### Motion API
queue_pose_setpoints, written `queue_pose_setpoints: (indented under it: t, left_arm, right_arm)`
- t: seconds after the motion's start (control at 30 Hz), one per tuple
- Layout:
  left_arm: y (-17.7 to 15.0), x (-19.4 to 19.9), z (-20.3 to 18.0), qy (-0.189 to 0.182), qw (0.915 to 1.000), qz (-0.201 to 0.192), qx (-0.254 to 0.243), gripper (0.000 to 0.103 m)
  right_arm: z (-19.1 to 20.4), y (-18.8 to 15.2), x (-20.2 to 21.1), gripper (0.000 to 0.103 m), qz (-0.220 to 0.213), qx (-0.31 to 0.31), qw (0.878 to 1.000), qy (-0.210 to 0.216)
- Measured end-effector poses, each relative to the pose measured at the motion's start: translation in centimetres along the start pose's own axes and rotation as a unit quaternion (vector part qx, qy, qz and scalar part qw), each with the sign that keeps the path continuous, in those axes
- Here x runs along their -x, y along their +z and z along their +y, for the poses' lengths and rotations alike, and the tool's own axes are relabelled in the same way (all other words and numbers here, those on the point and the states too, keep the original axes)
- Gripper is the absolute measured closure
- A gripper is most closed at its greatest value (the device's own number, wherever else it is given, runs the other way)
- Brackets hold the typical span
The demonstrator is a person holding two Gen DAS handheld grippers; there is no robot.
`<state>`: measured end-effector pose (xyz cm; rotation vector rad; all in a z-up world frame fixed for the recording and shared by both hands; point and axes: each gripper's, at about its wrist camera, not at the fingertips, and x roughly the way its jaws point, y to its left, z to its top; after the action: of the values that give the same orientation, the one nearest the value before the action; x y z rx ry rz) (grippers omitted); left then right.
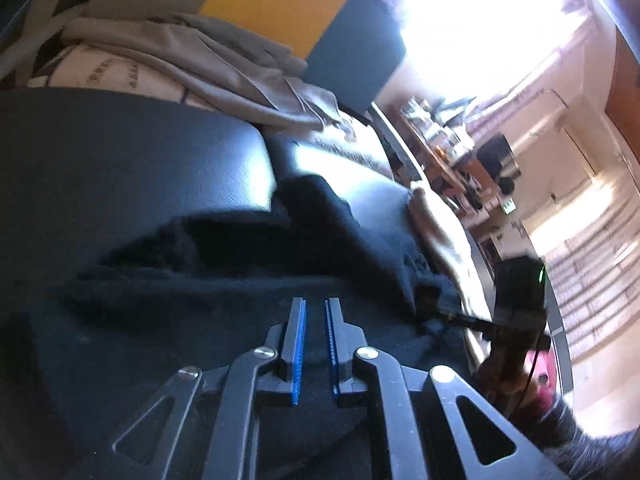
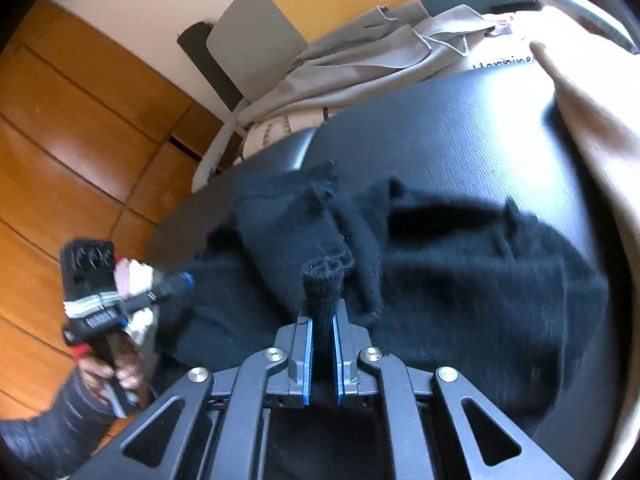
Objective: Fold clothes
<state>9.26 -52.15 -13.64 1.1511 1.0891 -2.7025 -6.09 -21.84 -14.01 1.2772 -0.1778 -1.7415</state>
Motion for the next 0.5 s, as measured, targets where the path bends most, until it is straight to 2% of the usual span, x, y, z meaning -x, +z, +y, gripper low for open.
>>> queue_pose_setpoints:
  t: [0.1,0.13,0.2,0.27,0.3,0.43,0.5]
  left_arm:
    - [2.3,0.5,-0.8,0.013,0.9993,0.003,-0.034,0.074]
    - [3.4,0.3,-1.5,0.022,0.9977,0.010,-0.064,0.072]
    - [5.6,-0.3,-3.0,0.037,0.9915,0.025,-0.122,0.059]
    - [7.6,-1.9,-3.8,0.019,0.9846,0.073,-0.157,0.050]
    - [8.5,-2.9,-4.0,0.014,0.9810,0.094,-0.169,0.050]
    - [12.4,-7.0,-2.8,-0.032,0.9749,0.165,-0.147,0.049]
    - [13.9,-9.2,-2.2,-0.045,0.9687,0.196,-0.146,0.049]
  right_arm:
    - [-0.8,-1.0,0.1,0.096,-0.020,-0.010,1.000,0.007]
    - [-1.0,-1.1,0.1,0.096,-0.026,-0.012,1.000,0.010]
    - [-1.4,-1.5,-0.1,0.096,-0.040,-0.015,0.999,0.020]
    - [-1.8,-1.9,0.0,0.096,-0.051,-0.023,0.998,0.031]
    - [-1.8,-2.0,0.1,0.096,-0.055,-0.024,0.998,0.034]
    - [-1.6,-2.1,0.1,0.096,-0.065,-0.018,0.997,0.035]
    - [-1.5,-2.2,0.2,0.096,-0.069,-0.016,0.997,0.035]
